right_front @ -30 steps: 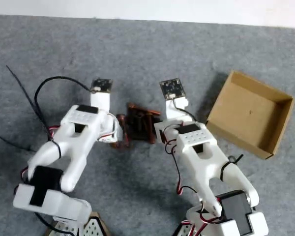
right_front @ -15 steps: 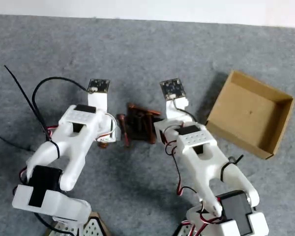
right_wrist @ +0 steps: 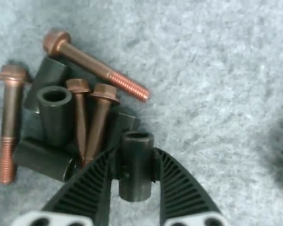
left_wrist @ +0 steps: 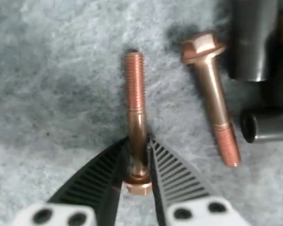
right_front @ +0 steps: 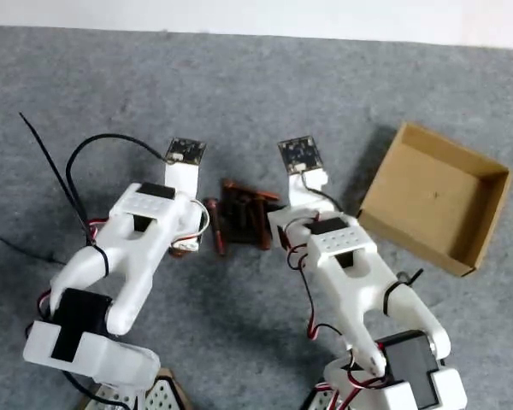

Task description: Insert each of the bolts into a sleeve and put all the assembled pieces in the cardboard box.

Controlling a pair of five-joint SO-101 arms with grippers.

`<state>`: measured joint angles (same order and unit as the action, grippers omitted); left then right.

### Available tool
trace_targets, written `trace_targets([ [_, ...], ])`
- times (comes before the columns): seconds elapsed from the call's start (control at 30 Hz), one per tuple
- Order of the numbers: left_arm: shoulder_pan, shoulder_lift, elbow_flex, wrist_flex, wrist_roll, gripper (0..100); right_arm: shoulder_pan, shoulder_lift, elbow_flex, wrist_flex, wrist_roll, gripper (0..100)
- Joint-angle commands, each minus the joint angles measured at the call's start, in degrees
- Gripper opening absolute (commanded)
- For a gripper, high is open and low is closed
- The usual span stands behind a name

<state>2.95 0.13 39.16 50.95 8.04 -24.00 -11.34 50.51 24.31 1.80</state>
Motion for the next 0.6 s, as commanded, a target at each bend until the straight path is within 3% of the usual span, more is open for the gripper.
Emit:
trace_targets([
  [0.0,-2.68,-0.57,-0.84,0.79,-0.35,0,-0.57,-2.68,-0.48,-1.01,0.7,0.5],
  [0.1,-6.55,-1.8,-1.01,0.53,-2.81,0,-0.57,-2.59,-0.48,-1.1,0.7,0.5],
  [0.17,-10.59,-2.77,-1.54,0.53,-11.78,0,-0.57,-2.59,-0.48,-1.1,0.7,0.5],
  [0.37,-16.84,-7.52,-6.29,1.76,-47.12,0,-0.57,-2.59,-0.48,-1.1,0.7,0.5],
  [0.5,-20.0,-10.24,-6.02,11.78,-81.58,0,-0.66,-2.59,-0.48,-1.1,0.7,0.5],
  [0.57,-20.62,-11.12,-6.29,17.93,-88.53,0,-0.75,-2.59,-0.48,-1.1,0.7,0.5],
])
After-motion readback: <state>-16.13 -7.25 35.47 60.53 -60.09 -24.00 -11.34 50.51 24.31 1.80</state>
